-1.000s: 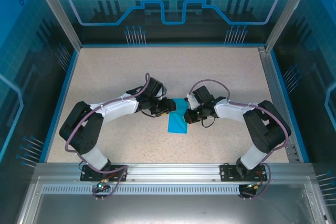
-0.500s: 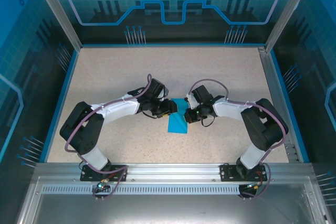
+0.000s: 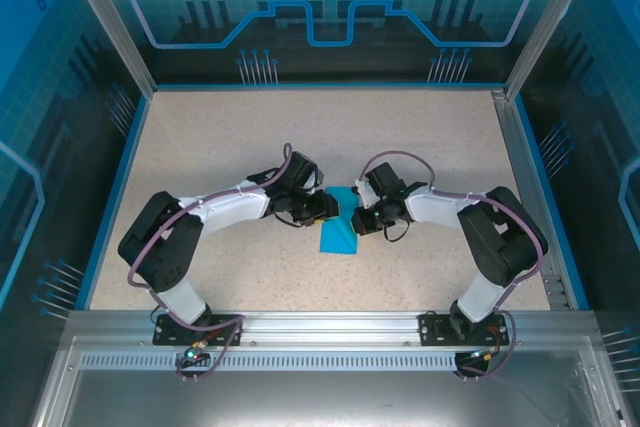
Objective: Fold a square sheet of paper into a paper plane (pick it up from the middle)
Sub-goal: Fold the triangle a second time at the center of the table.
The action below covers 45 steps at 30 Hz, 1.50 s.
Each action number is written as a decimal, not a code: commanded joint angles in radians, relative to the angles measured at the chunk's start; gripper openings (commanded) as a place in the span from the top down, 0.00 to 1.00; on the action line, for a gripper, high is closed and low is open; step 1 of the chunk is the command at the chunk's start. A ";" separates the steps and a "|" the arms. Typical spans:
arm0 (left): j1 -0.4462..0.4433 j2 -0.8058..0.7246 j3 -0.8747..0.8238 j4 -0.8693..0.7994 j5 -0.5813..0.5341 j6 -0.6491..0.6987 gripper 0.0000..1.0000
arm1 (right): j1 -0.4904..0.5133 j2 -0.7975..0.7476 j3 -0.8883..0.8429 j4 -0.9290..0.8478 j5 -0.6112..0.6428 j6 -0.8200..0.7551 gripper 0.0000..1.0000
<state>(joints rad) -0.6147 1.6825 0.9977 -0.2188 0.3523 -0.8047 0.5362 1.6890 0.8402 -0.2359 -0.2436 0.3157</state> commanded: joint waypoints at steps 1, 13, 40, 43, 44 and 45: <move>-0.009 0.021 -0.005 0.070 0.043 -0.073 0.70 | -0.015 0.013 0.028 -0.020 -0.007 -0.018 0.96; -0.011 0.032 -0.073 0.204 0.040 -0.204 0.76 | -0.028 0.014 0.033 -0.015 -0.036 -0.024 0.98; -0.033 0.081 -0.061 0.239 0.043 -0.214 1.00 | -0.037 0.030 0.026 -0.009 -0.033 -0.032 0.97; -0.031 0.080 -0.075 0.255 0.041 -0.221 1.00 | -0.038 0.035 0.025 -0.008 -0.037 -0.031 0.97; -0.033 0.081 -0.076 0.257 0.043 -0.222 1.00 | -0.039 0.035 0.024 -0.007 -0.036 -0.030 0.97; -0.033 0.081 -0.077 0.257 0.042 -0.221 1.00 | -0.038 0.035 0.024 -0.006 -0.036 -0.030 0.97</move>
<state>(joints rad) -0.6399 1.7542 0.9329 0.0147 0.3744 -1.0161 0.5159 1.7042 0.8539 -0.2382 -0.2703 0.2939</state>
